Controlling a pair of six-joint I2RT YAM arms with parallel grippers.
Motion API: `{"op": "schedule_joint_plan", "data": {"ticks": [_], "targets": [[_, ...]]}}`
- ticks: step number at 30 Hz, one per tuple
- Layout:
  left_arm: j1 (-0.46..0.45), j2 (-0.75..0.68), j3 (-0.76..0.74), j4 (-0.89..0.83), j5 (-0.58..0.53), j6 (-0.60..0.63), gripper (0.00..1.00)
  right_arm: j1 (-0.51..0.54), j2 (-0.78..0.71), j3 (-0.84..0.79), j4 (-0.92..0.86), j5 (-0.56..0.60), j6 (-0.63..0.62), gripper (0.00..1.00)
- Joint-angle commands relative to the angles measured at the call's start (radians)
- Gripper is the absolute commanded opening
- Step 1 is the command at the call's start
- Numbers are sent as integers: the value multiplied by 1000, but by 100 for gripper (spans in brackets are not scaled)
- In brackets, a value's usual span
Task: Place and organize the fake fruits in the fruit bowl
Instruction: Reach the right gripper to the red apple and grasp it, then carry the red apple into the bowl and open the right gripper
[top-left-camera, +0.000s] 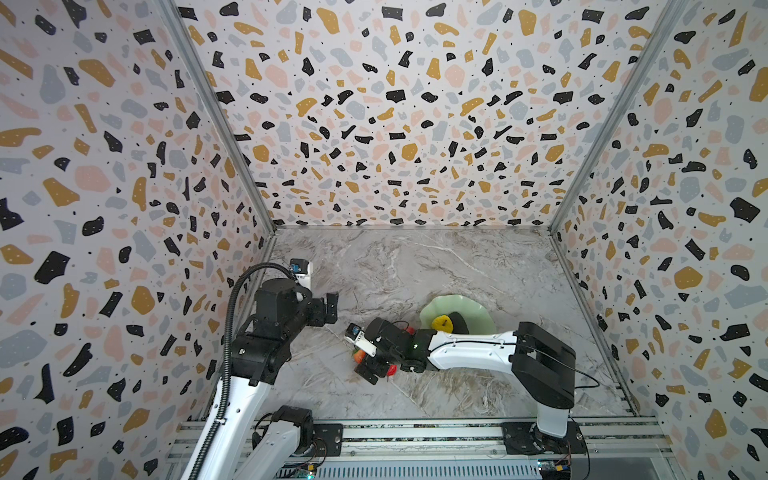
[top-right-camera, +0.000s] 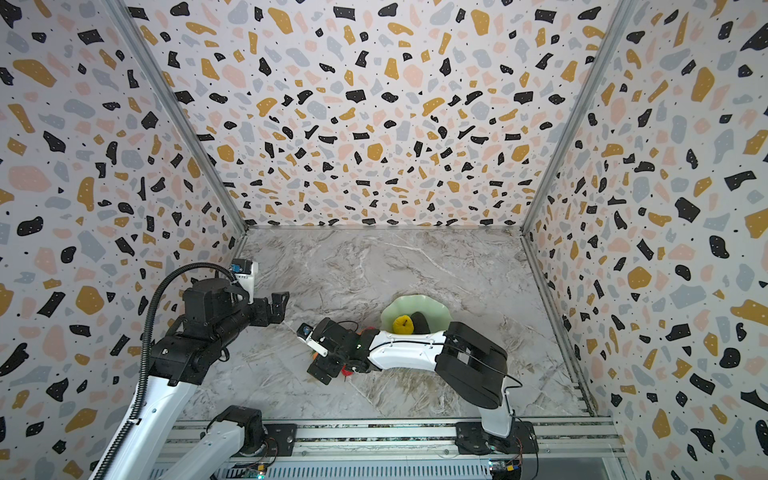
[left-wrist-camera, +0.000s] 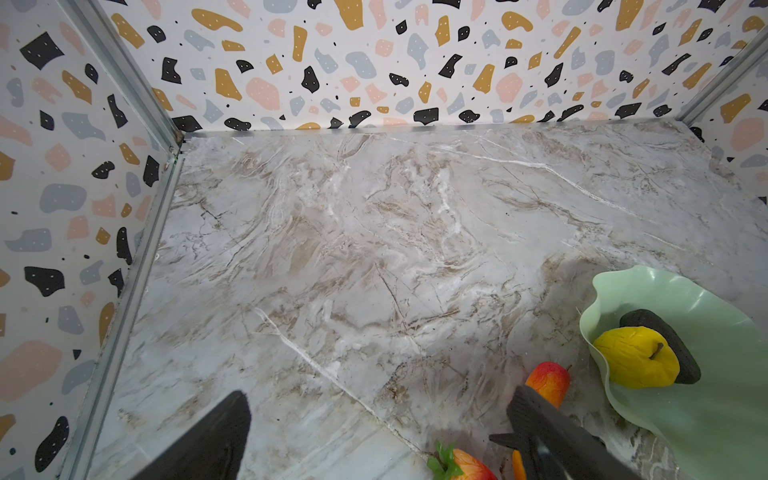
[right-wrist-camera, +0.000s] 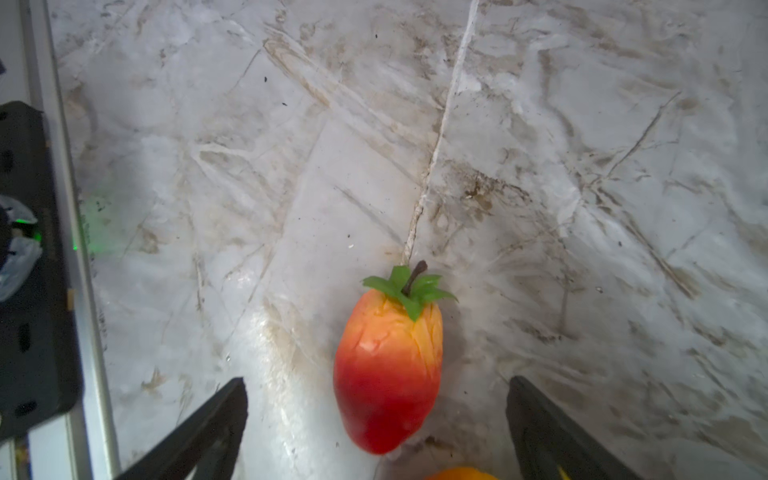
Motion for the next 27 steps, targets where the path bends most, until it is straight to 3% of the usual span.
{"op": "schedule_joint_plan", "data": {"ticks": [1,5,11,17,24,27], "targets": [[-4,-10,1,14,-1,0,100,3,31,56,-12,17,29,95],[-4,-4,7,9,-8,4,100,0,65,64,6,-7,35,89],[-4,2,9,9,-9,7,100,-13,102,91,4,-10,55,70],[-4,8,18,8,-9,9,100,-16,73,88,2,0,57,37],[-4,12,9,23,3,1,100,-28,-141,-7,5,53,63,34],[-5,13,1,45,33,1,100,-67,-301,-101,-11,147,87,34]]}}
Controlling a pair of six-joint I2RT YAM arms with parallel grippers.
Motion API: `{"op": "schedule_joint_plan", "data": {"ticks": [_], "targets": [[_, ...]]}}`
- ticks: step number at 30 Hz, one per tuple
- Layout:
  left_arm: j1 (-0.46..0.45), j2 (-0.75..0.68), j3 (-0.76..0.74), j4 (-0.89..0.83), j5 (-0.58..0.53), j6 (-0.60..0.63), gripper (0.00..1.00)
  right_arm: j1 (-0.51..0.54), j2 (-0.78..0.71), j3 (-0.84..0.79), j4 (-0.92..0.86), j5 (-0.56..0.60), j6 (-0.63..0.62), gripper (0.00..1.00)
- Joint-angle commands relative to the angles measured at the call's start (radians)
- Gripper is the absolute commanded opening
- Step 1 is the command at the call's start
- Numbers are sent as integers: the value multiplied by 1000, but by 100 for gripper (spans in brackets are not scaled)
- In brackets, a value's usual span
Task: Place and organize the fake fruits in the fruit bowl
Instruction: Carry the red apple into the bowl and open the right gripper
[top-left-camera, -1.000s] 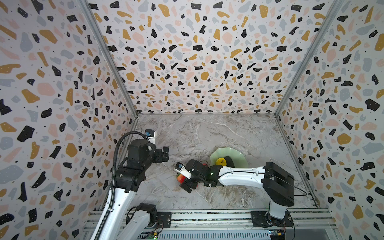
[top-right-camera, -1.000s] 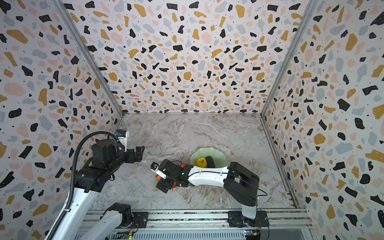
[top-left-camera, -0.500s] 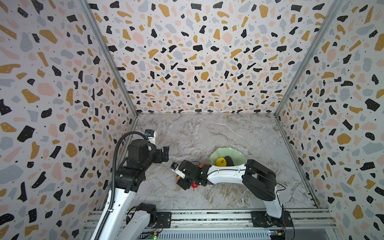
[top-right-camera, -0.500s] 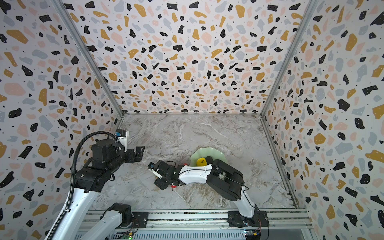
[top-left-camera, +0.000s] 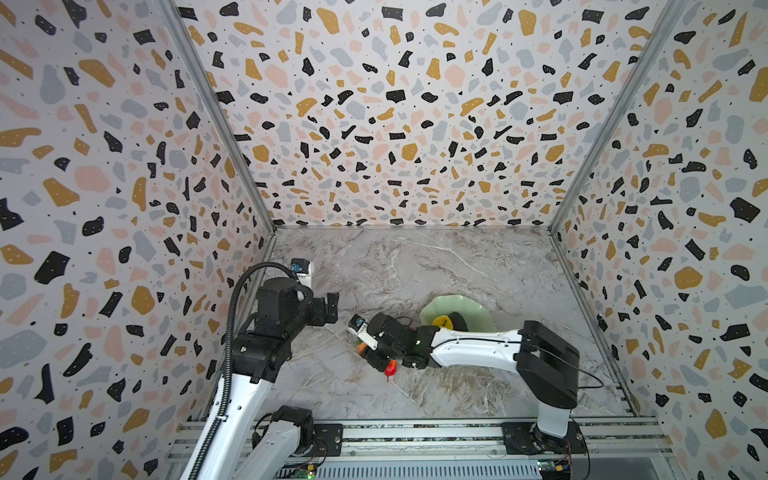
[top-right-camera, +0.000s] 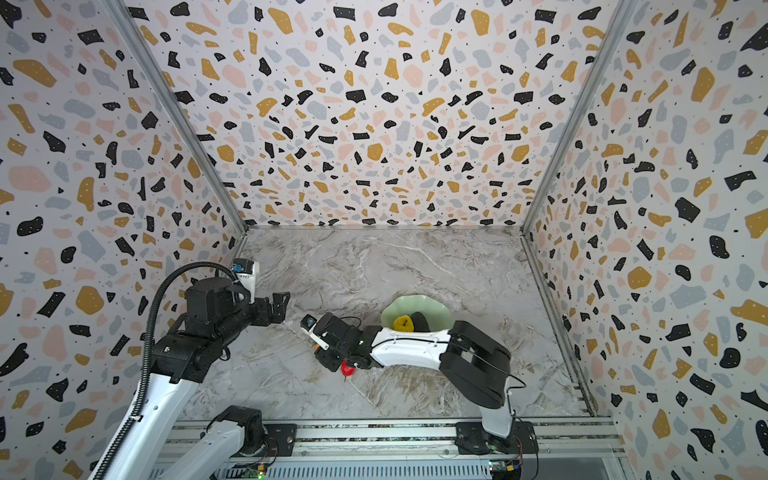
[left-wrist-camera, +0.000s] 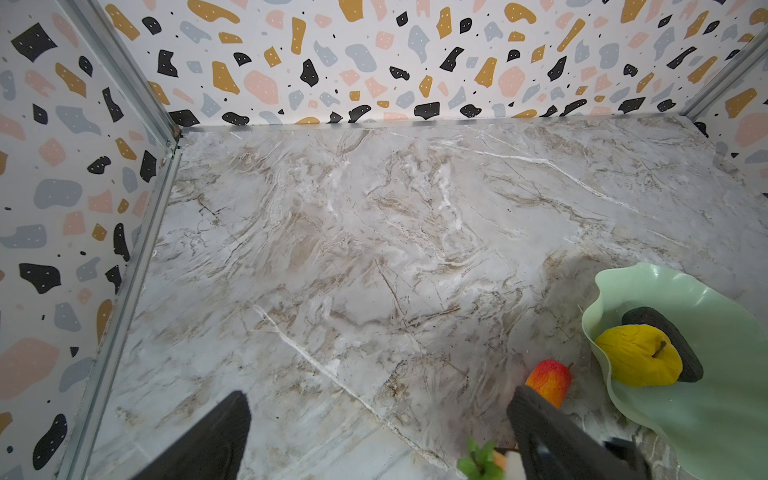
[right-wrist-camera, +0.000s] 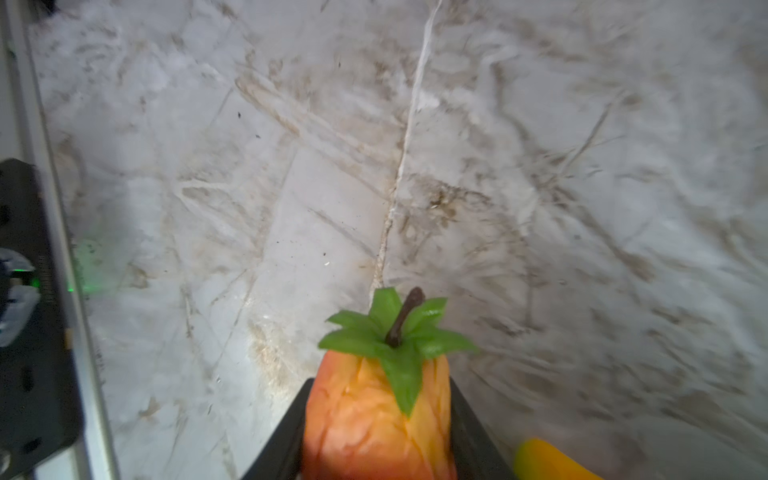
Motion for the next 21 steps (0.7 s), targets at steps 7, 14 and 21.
{"op": "schedule_joint_plan", "data": {"ticks": [7,14,21], "targets": [[-5,23,-7,76,44,0,99,-247,-539,-361,-54,334,195,31],[-5,16,-7,78,48,-8,100,-453,-623,-503,-72,300,220,30],[-5,6,-28,79,50,-12,99,-511,-553,-555,-6,290,198,32]]}}
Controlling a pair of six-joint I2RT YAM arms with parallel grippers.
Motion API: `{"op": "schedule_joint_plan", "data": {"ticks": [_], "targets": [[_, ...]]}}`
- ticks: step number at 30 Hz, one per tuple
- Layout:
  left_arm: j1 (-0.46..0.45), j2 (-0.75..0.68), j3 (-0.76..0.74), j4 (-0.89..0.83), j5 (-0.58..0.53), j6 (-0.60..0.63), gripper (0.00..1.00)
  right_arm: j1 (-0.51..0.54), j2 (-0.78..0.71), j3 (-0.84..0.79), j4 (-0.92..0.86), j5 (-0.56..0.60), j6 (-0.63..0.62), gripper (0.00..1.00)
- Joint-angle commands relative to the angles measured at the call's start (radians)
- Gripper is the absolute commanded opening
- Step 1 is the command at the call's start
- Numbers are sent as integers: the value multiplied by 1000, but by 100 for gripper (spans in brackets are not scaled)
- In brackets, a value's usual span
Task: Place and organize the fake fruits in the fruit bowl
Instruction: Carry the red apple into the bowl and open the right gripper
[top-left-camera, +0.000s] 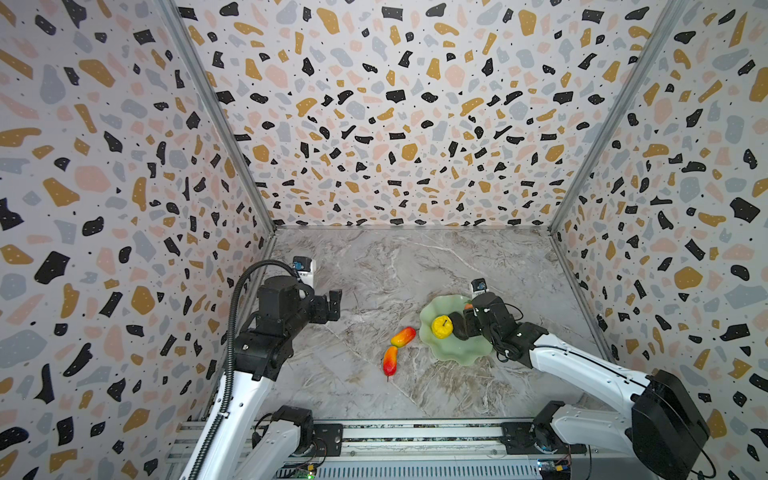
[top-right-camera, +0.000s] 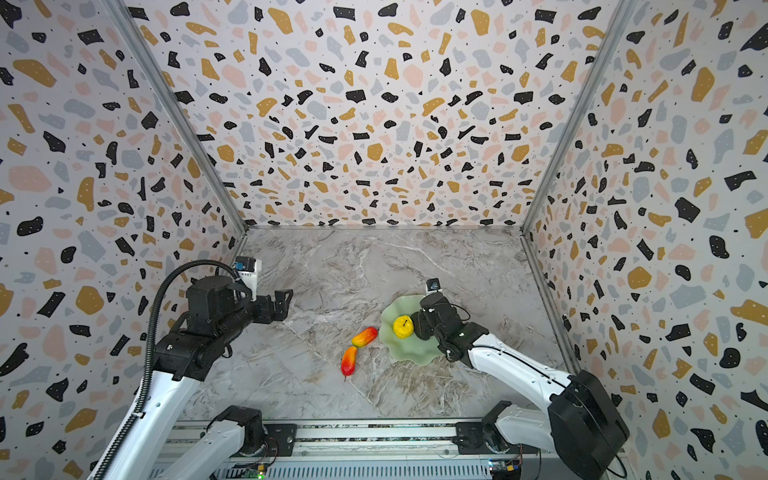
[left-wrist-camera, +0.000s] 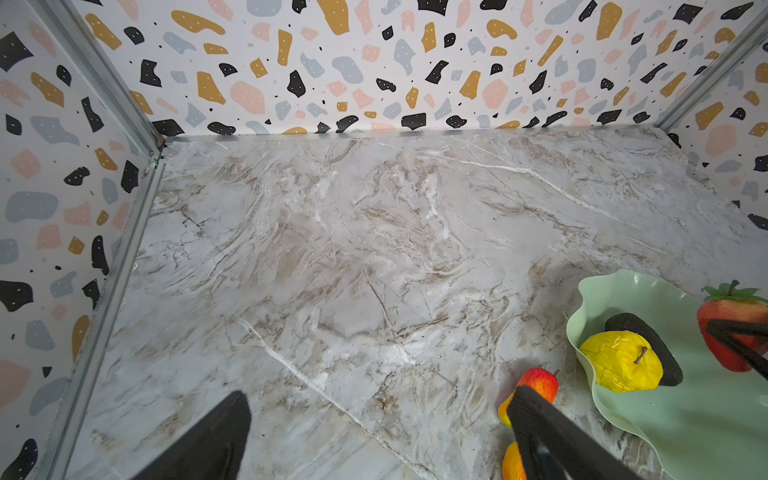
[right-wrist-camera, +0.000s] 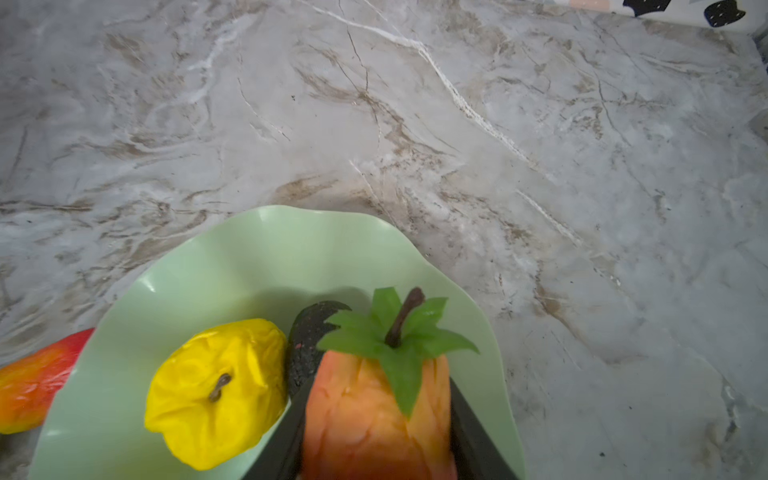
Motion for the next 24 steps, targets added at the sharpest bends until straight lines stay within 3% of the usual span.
{"op": "schedule_joint_plan", "data": {"ticks": [1,17,21,24], "targets": [[-5,5,-17,40,20,-5,100,-16,23,-5,46,-6,-5,33],[-6,37,-18,50,11,3,100,-70,120,29,82,-32,-78,65],[-6,34,-17,50,11,3,100,-69,95,68,33,-33,-106,80],[-6,33,-16,46,10,4,100,-47,48,113,1,-39,-158,97]]}}
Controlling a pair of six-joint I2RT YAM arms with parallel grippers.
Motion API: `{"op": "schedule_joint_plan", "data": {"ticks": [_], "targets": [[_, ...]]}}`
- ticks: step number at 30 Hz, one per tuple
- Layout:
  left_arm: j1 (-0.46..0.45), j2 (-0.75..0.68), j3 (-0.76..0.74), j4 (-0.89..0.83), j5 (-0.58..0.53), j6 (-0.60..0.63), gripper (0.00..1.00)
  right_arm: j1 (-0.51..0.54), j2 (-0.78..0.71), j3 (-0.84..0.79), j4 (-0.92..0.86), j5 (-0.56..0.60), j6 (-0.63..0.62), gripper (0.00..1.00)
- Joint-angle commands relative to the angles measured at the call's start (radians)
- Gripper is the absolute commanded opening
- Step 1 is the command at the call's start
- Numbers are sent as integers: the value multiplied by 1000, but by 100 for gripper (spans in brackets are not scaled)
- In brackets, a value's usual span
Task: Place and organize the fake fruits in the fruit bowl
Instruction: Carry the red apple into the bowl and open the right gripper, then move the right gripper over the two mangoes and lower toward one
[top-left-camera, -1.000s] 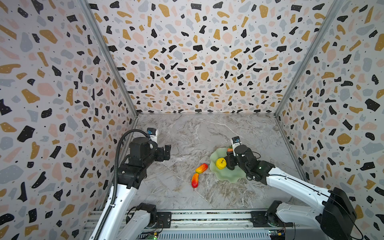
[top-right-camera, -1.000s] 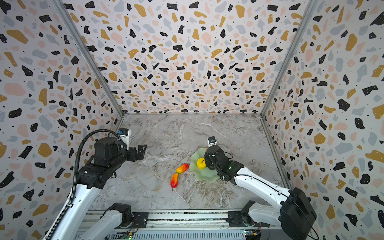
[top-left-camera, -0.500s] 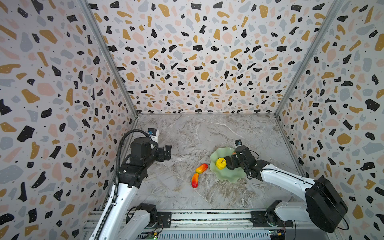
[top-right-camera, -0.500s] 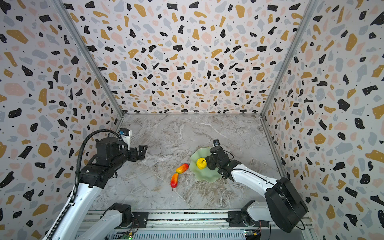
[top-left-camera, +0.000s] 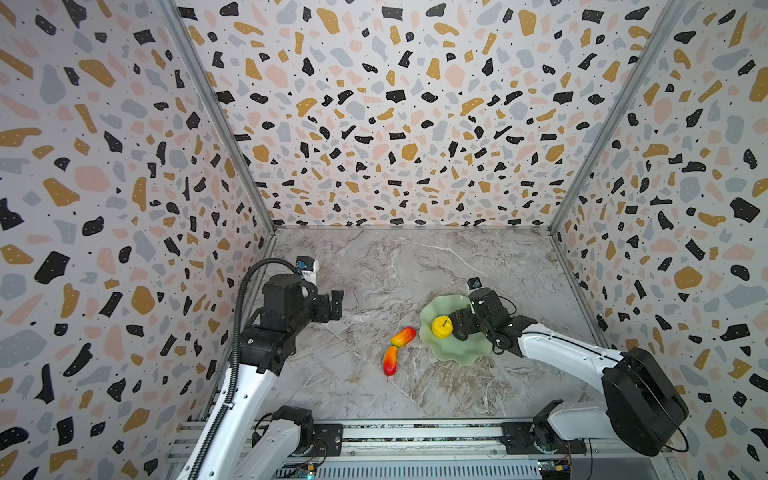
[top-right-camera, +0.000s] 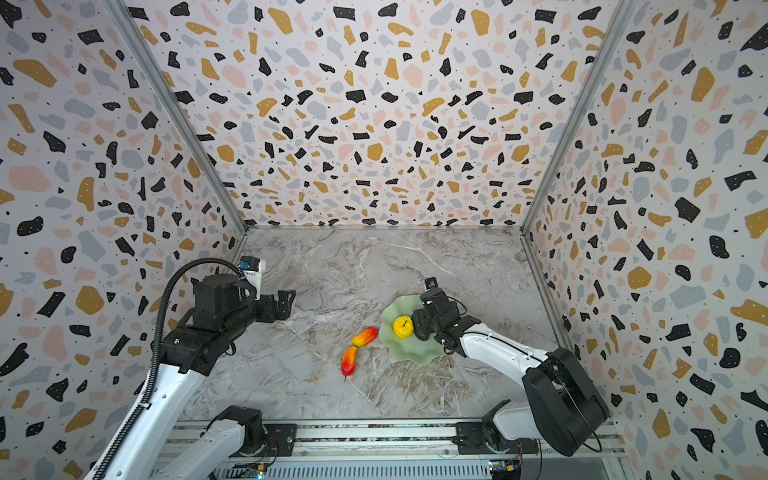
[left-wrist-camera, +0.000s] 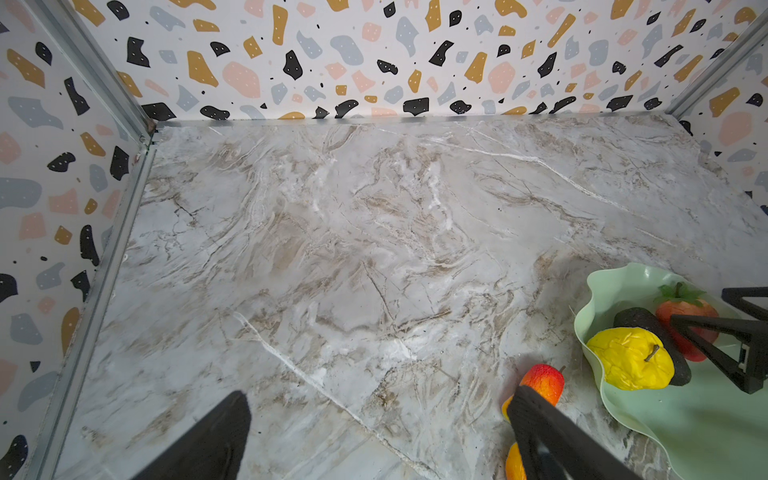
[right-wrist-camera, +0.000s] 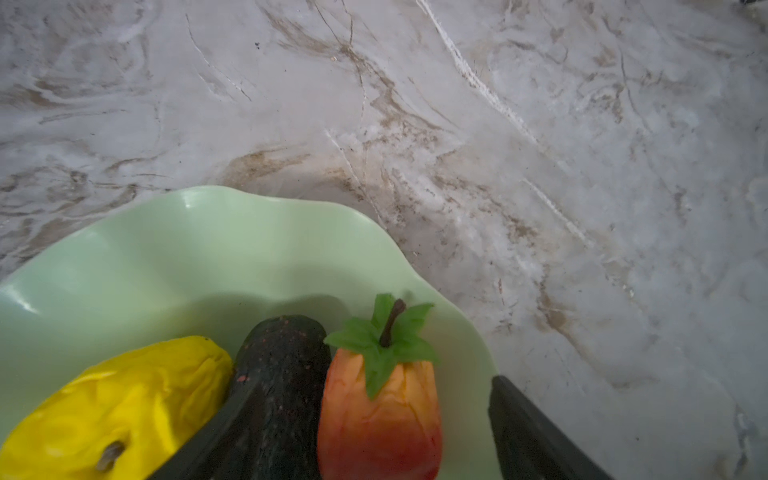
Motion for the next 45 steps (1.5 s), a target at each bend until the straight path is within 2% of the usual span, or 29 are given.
{"op": "schedule_joint_plan", "data": {"ticks": [1,5,7,10,14,19,28,37,42,45], "targets": [[-5,-5,-4,31,8,4,100,34,-90,84,-39,-15,-88,99],[-5,-7,-2,27,6,3,99,118,-96,180,-99,-222,-274,99],[-5,-8,-4,26,7,2,100,178,-59,232,-152,-283,-378,99],[-5,-9,-4,22,3,3,100,250,14,300,-211,-305,-544,99],[-5,-13,-1,22,3,3,99,284,113,388,-278,-378,-758,99],[-5,-15,1,21,1,7,100,301,209,484,-314,-436,-922,99],[-5,-8,2,24,-10,19,100,332,434,631,-412,-415,-1000,97],[-5,-15,-11,31,-13,23,100,343,507,626,-417,-413,-1023,95],[-5,-14,-14,36,-13,24,100,347,561,634,-387,-375,-1014,89],[-5,-15,-16,35,-15,24,100,350,589,641,-377,-362,-1003,82]]}}
